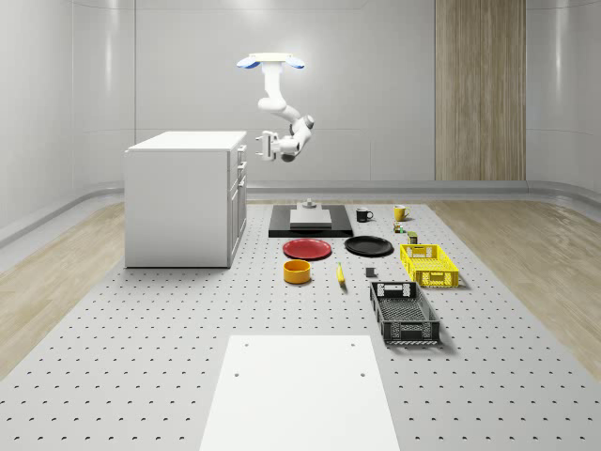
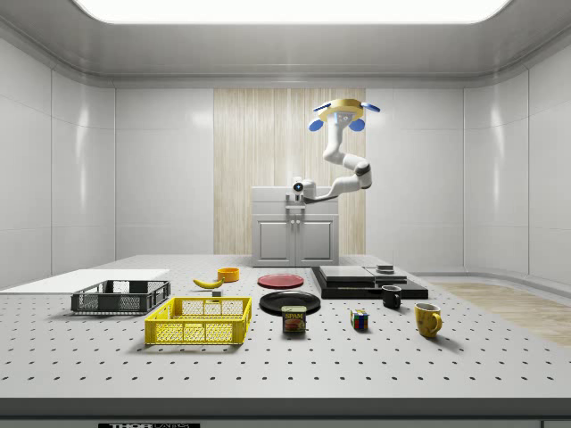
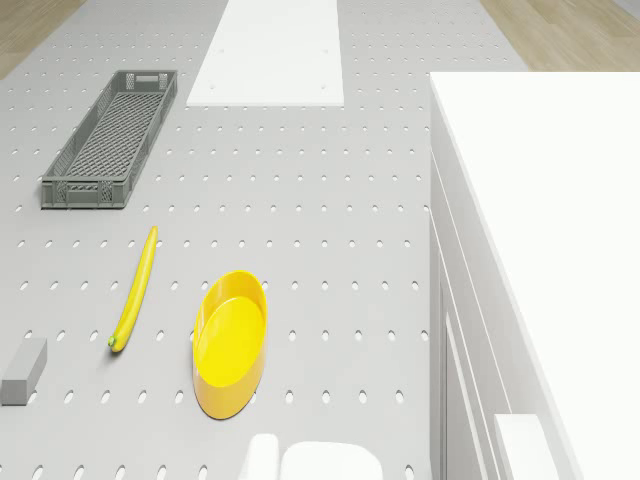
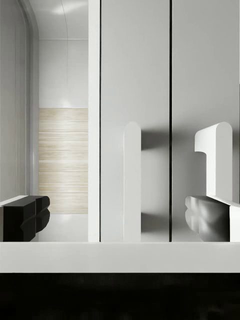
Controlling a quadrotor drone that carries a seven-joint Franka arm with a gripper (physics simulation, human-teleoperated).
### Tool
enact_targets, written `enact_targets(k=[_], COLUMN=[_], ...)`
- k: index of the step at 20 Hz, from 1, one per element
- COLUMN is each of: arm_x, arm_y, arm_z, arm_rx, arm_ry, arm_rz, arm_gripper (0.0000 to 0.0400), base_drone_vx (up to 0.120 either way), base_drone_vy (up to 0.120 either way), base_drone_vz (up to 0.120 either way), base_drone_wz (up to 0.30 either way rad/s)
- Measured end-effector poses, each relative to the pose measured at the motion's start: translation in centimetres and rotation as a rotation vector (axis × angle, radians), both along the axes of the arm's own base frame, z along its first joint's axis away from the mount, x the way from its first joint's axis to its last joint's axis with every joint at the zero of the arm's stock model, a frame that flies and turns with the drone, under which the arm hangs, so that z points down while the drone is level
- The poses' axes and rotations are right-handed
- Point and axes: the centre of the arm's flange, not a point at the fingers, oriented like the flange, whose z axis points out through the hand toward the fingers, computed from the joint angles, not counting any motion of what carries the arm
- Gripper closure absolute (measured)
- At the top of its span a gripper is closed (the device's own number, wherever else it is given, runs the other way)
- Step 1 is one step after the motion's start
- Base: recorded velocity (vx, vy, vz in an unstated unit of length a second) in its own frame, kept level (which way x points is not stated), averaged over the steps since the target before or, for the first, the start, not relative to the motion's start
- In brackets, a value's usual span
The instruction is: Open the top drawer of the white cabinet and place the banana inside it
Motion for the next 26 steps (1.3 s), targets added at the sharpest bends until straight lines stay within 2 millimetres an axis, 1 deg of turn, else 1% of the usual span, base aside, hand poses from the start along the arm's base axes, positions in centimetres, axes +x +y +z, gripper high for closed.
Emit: enact_targets(k=[5, 12, 19, 26], arm_x=[0.0, 0.0, 0.0, 0.0], arm_y=[2.5, 4.9, 6.2, 7.3], arm_z=[0.1, 1.4, 3.0, 3.3], arm_rx=[0.000, 0.000, 0.001, 0.001], arm_ry=[0.000, 0.000, 0.000, 0.000], arm_rz=[0.000, 0.000, 0.000, 0.000], arm_gripper=[0.0000, 0.0000, 0.0000, 0.0000], base_drone_vx=[0.000, 0.000, 0.000, 0.000], base_drone_vy=[0.000, 0.000, 0.000, 0.000], base_drone_vz=[0.000, 0.000, 0.000, 0.000], base_drone_wz=[0.000, 0.000, 0.000, 0.000])
